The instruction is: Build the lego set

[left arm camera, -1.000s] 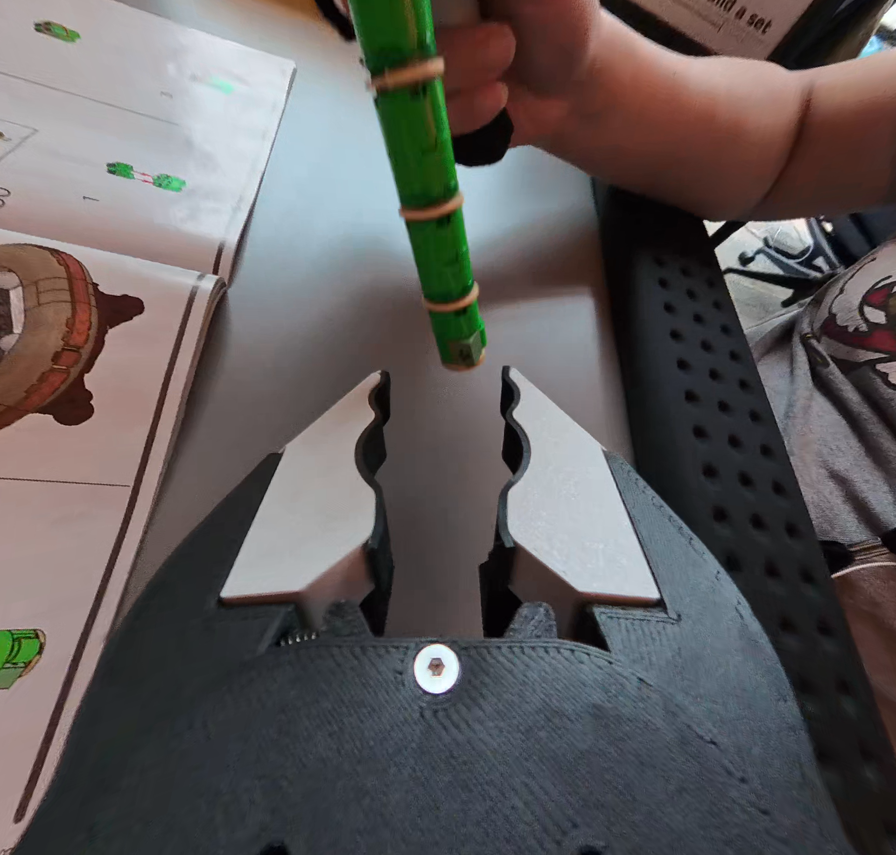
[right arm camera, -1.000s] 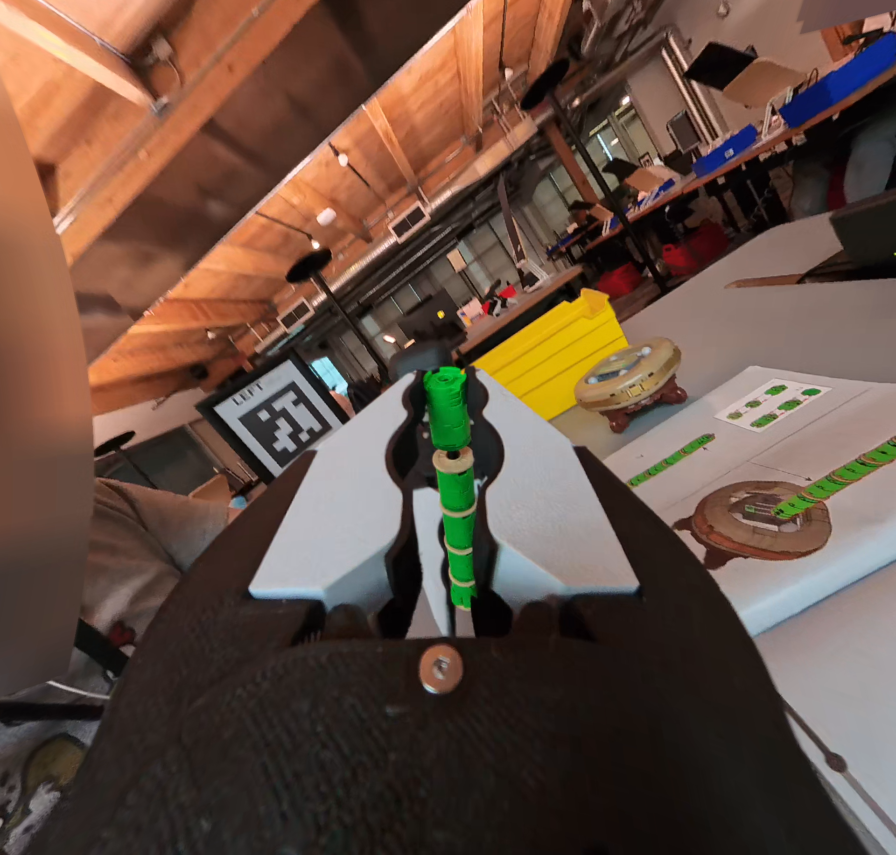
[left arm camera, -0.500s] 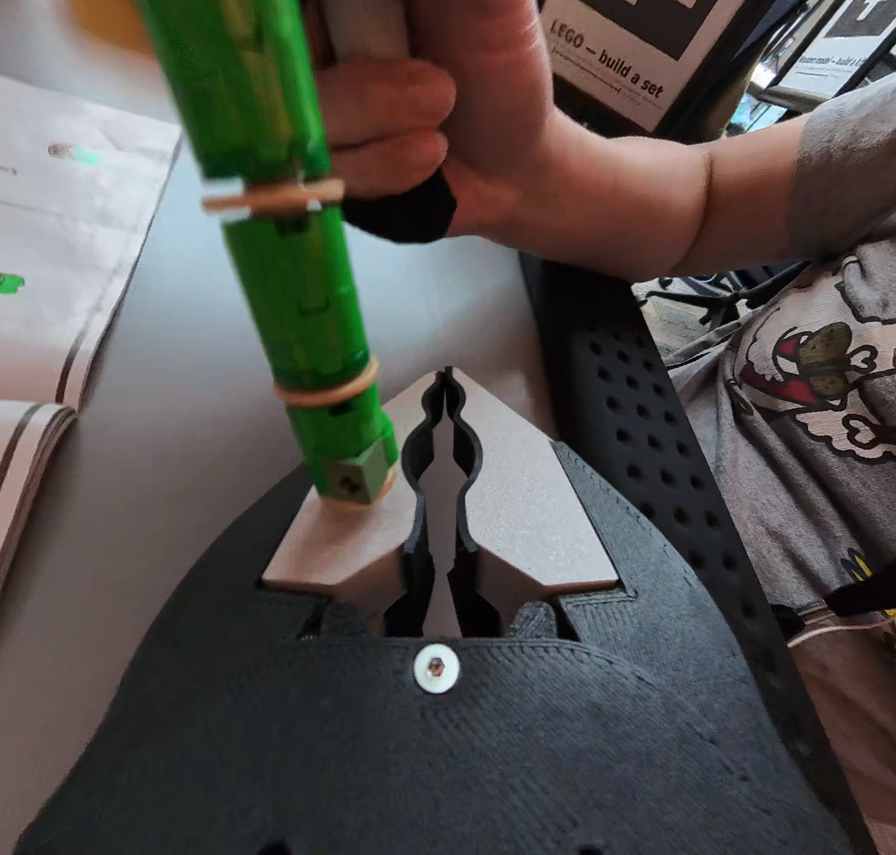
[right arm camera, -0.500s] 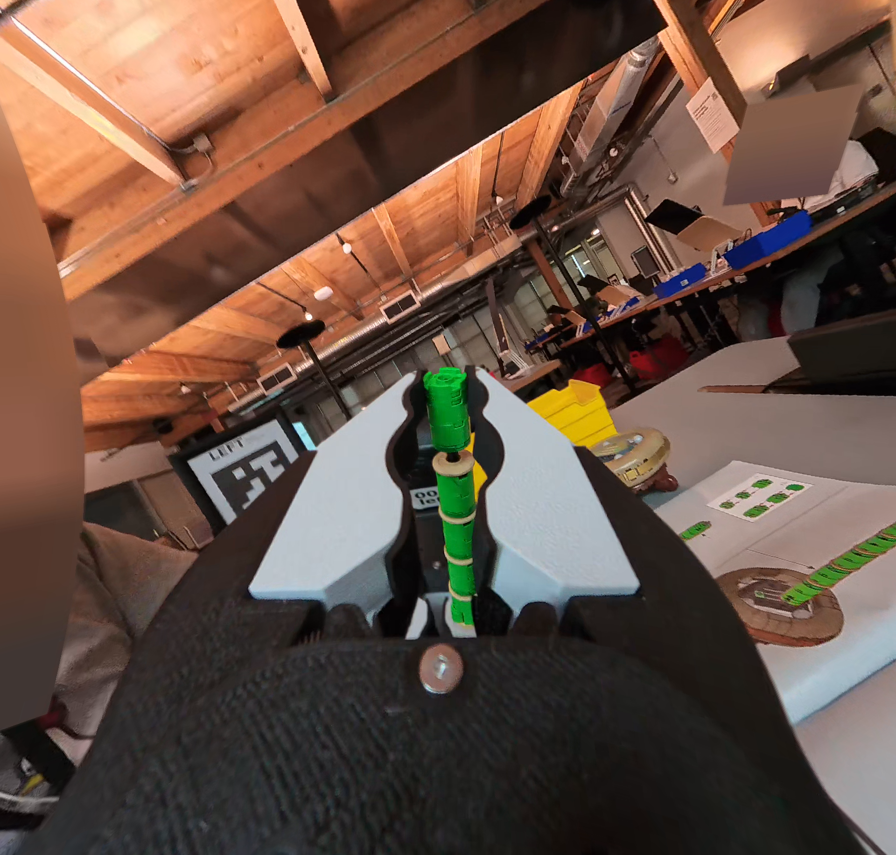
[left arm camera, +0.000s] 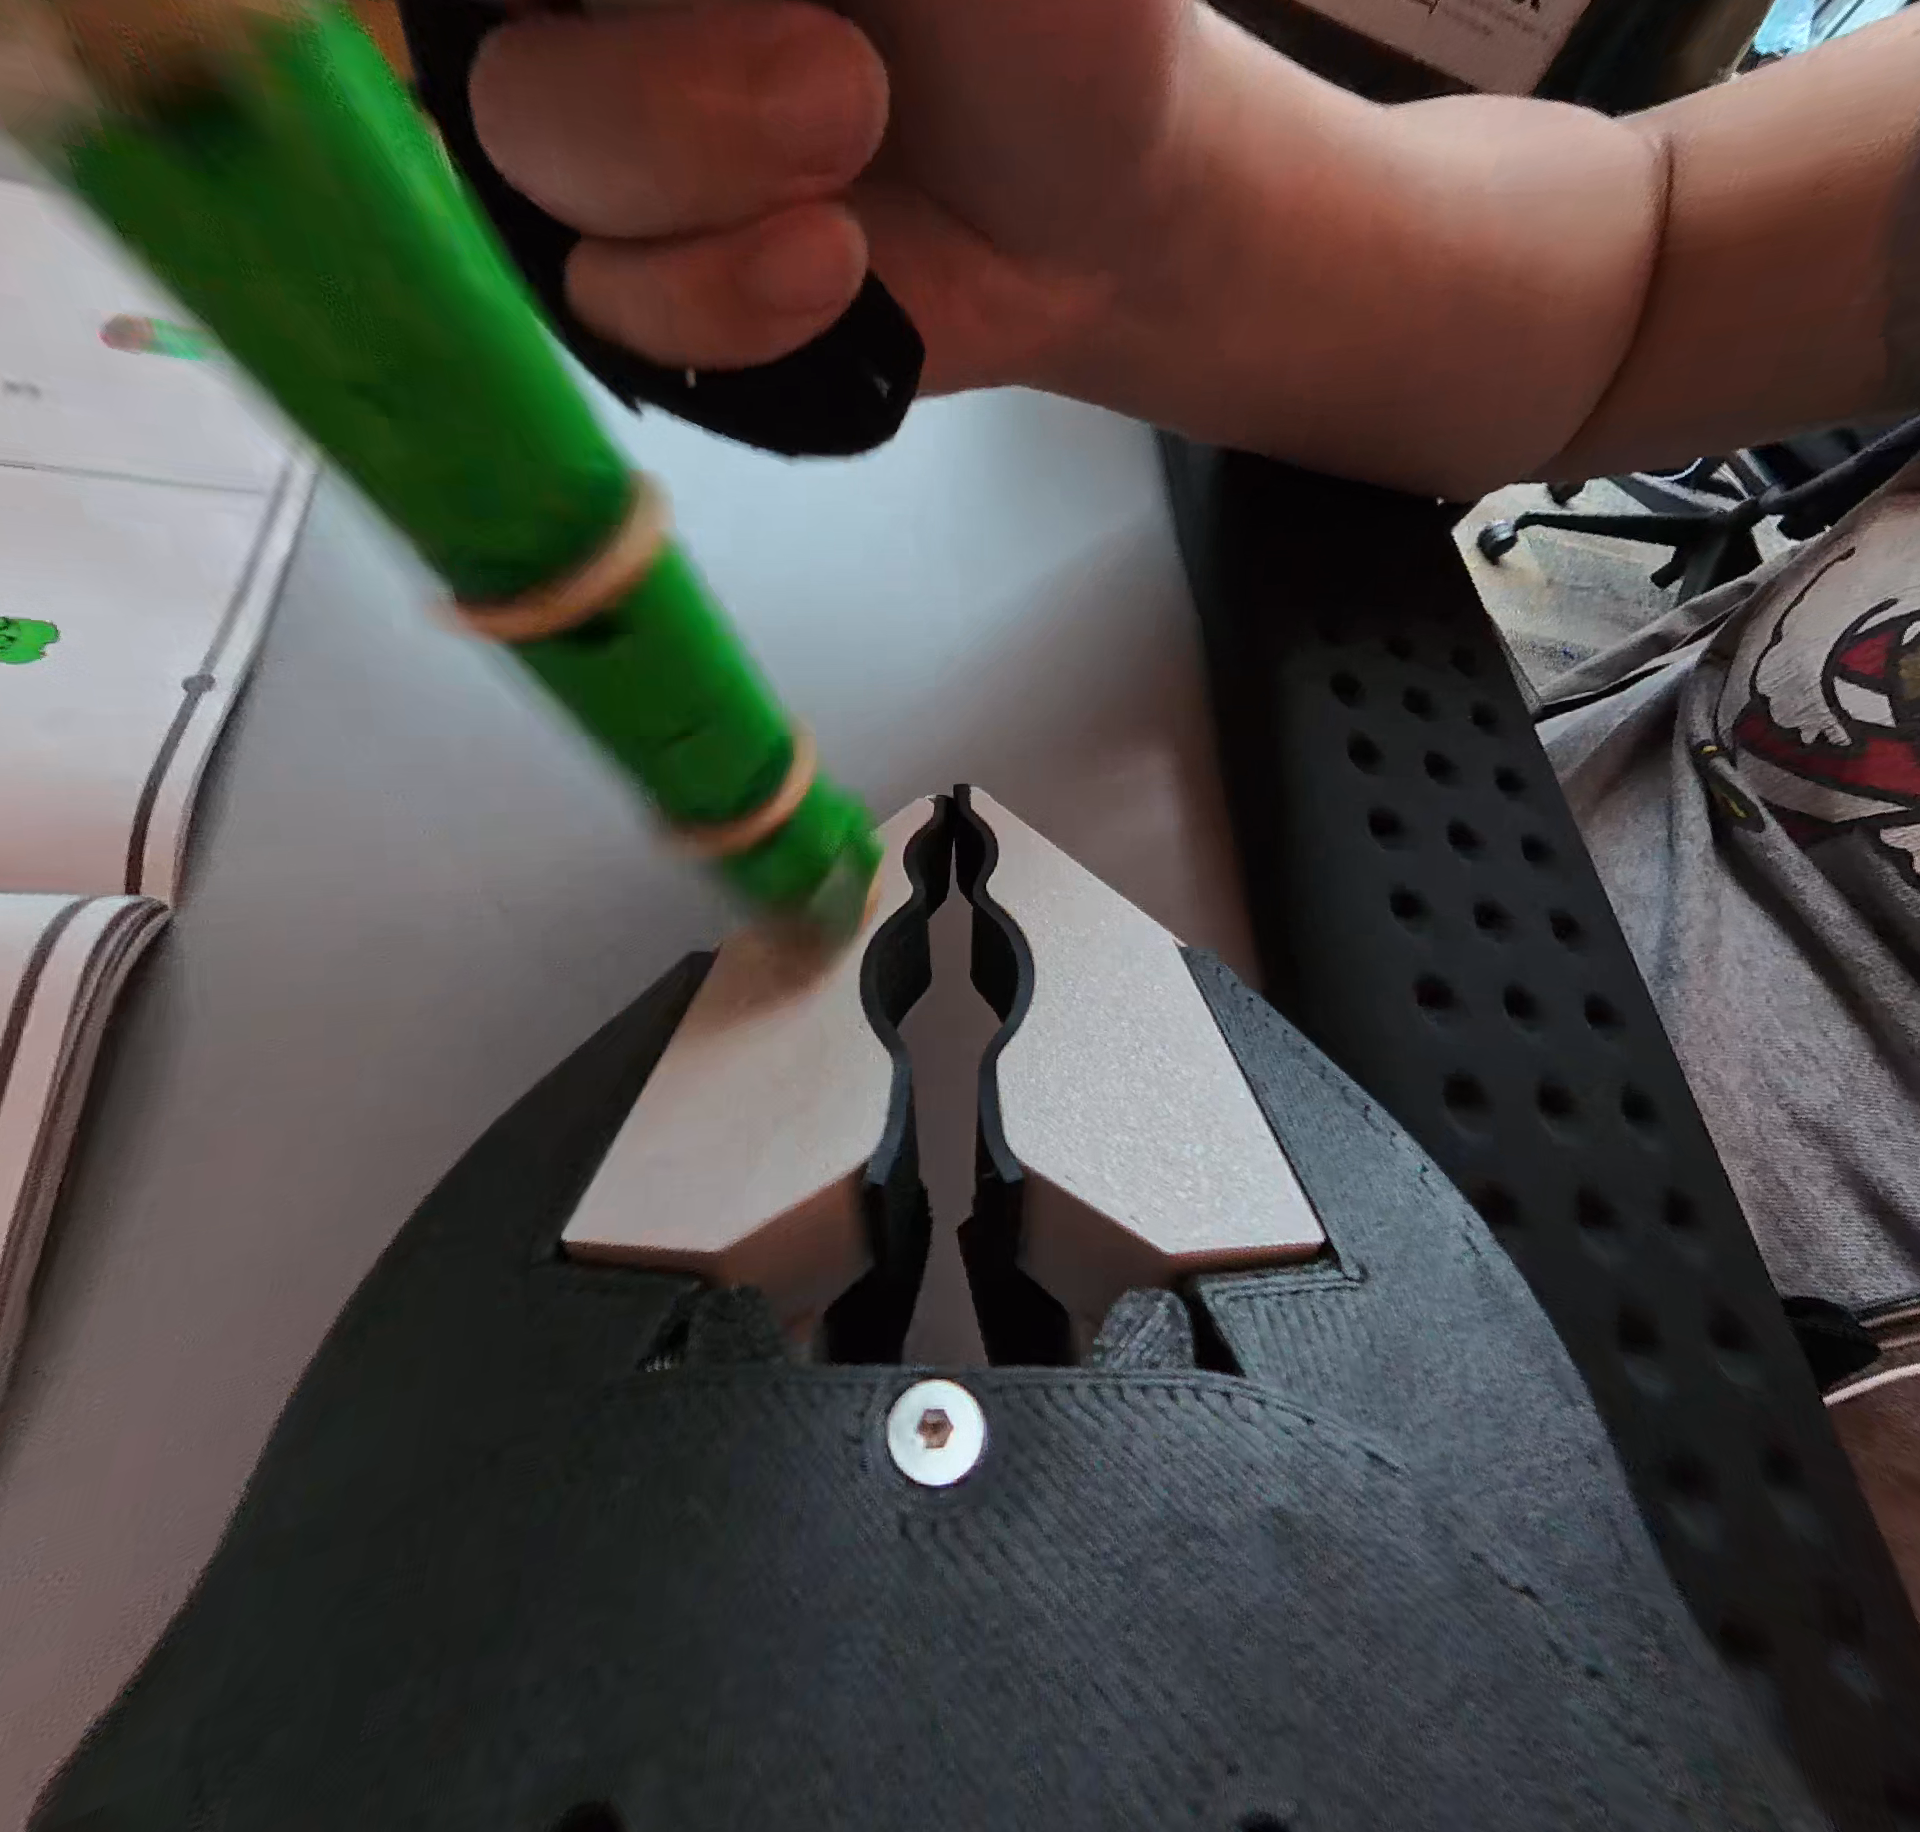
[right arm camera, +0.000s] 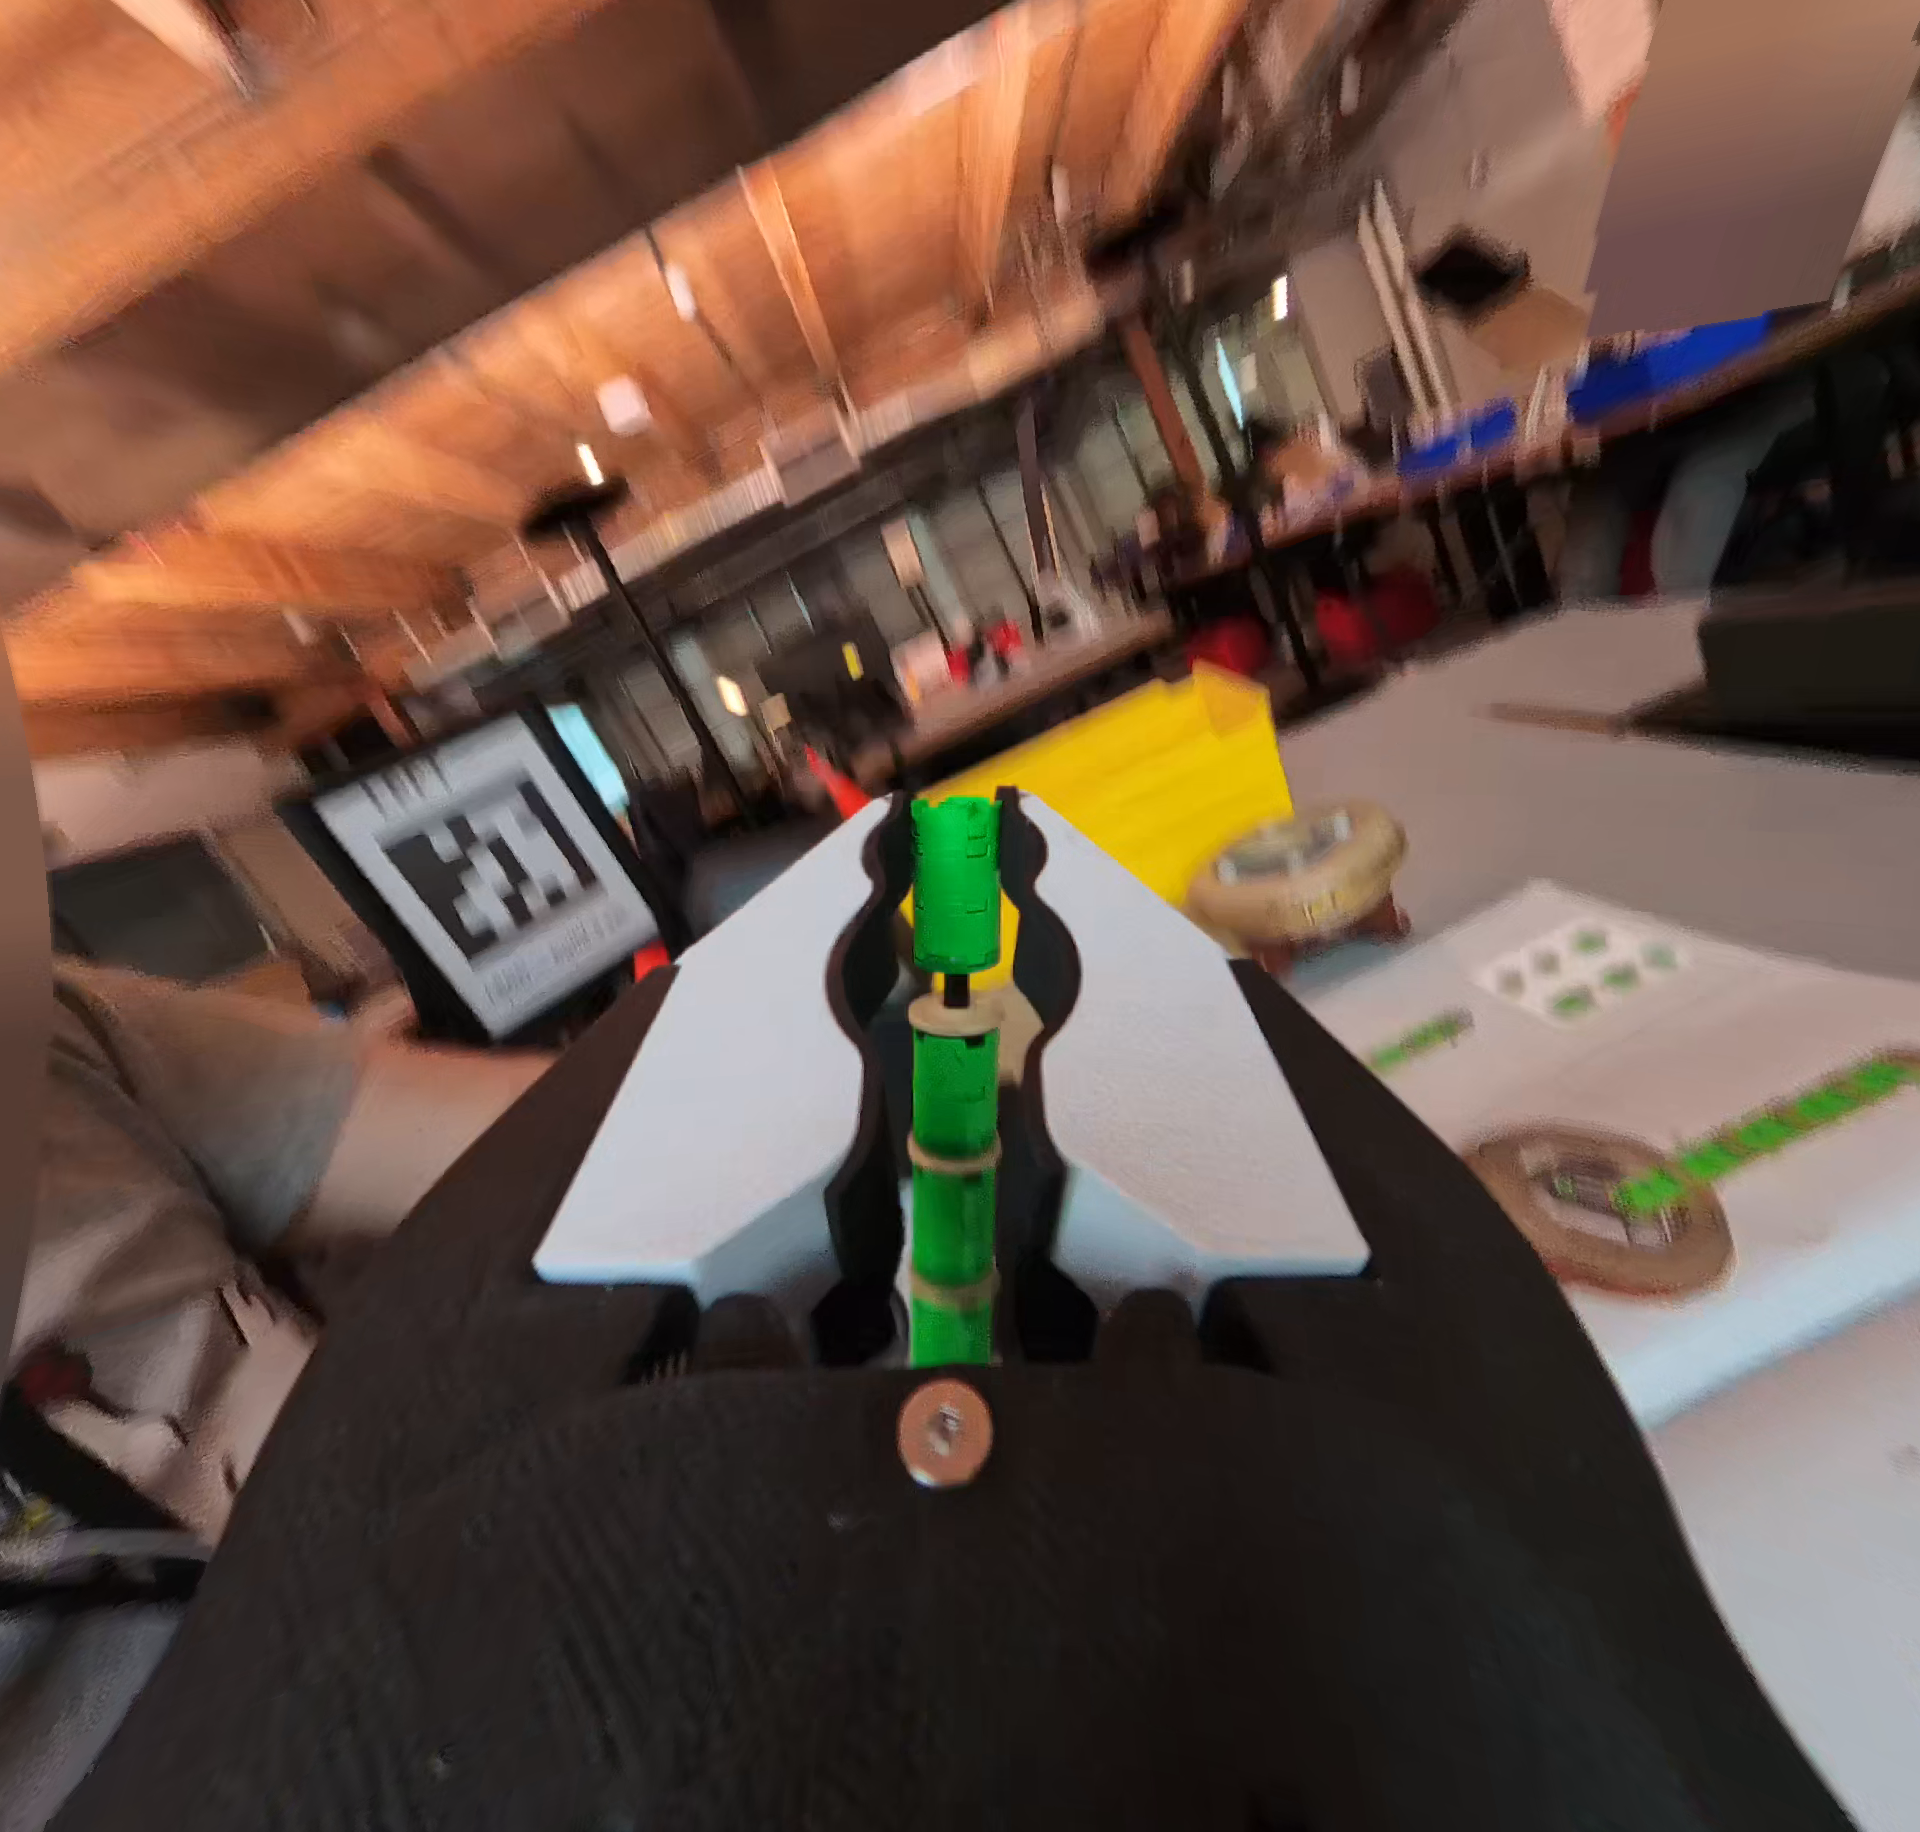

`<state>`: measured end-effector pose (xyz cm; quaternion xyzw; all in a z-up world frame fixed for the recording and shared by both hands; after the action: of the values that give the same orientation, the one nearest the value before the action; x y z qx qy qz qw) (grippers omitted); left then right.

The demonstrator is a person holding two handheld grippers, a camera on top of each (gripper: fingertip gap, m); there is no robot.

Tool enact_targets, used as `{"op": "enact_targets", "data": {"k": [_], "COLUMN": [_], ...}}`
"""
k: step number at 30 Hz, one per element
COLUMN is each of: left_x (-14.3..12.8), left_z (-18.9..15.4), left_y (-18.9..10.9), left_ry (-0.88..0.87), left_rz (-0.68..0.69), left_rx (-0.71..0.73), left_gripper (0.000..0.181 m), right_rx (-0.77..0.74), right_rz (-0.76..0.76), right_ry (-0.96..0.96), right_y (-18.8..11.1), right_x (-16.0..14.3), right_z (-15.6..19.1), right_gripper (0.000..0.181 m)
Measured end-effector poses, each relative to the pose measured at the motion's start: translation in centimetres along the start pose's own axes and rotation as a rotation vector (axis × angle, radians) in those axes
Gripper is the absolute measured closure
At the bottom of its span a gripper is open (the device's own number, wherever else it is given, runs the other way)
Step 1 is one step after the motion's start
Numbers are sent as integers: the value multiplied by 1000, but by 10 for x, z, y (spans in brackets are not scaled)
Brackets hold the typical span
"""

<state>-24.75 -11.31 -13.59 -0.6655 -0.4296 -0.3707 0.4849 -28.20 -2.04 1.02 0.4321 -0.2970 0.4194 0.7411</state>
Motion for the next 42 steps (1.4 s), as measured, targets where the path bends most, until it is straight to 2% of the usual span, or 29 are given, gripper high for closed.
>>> {"op": "enact_targets", "data": {"k": [1, 2, 3, 7, 11, 13, 14, 16, 18, 21, 23, 28, 31, 37, 39, 42], "left_x": [9, 23, 32, 27, 20, 17, 18, 27, 40, 52, 54, 36, 34, 27, 28, 29], "left_z": [-1, -2, -1, -4, 5, 16, 22, 29, 31, 35, 37, 43, 40, 38, 36, 35], "left_y": [-1, -4, -8, -19, -29, -34, -36, -38, -40, -44, -47, -52, -53, -48, -45, -44], "left_ry": [12, 12, 3, -27, -24, -4, 6, 18, 18, 13, 33, 104, 132, 177, 191, 198], "left_rz": [-57, -136, -174, -134, -119, -105, -111, -179, -258, -320, -325, -230, -220, -160, -165, -182], "left_rx": [-4, -10, -8, -28, 14, 69, 103, 137, 151, 158, 165, 217, 207, 217, 208, 206], "left_gripper": [181, 181, 181, 181, 179, 167, 154, 136, 130, 136, 164, 172, 172, 171, 172, 172], "right_rx": [-25, -11, 26, 18, -19, -19, -19, 12, 53, 96, 126, 134, 122, 136, 117, 120], "right_rz": [132, 197, 185, 73, 33, 14, 8, 5, 4, 21, 48, 179, 249, 301, 312, 317], "right_ry": [-40, -86, -90, -220, -178, -109, -88, -50, 18, 99, 105, -49, -155, -236, -250, -271], "right_y": [3, 6, 12, 20, 5, 0, -1, -1, 3, 11, 13, 6, 1, 2, 3, 3], "right_x": [-26, -46, -50, -1, 13, 10, 6, -4, -14, -28, -37, -50, -54, -60, -60, -61], "right_z": [-4, -1, 8, 22, 12, 5, 2, -2, -2, -1, 2, 5, 8, 17, 15, 18], "right_gripper": [165, 165, 165, 166, 166, 166, 166, 166, 166, 166, 166, 164, 160, 152, 165, 165]}}
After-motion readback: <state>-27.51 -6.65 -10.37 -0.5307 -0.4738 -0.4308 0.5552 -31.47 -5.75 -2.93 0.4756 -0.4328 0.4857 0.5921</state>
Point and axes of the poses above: each gripper's, where its closed fingertips meet, y out along the fingers, x out of its top, z = x × y across the jaws, the point moved 1 cm from there along -y, back along the fingers, and after that the axes turned 9 degrees about -z, right-handed, at the moved point
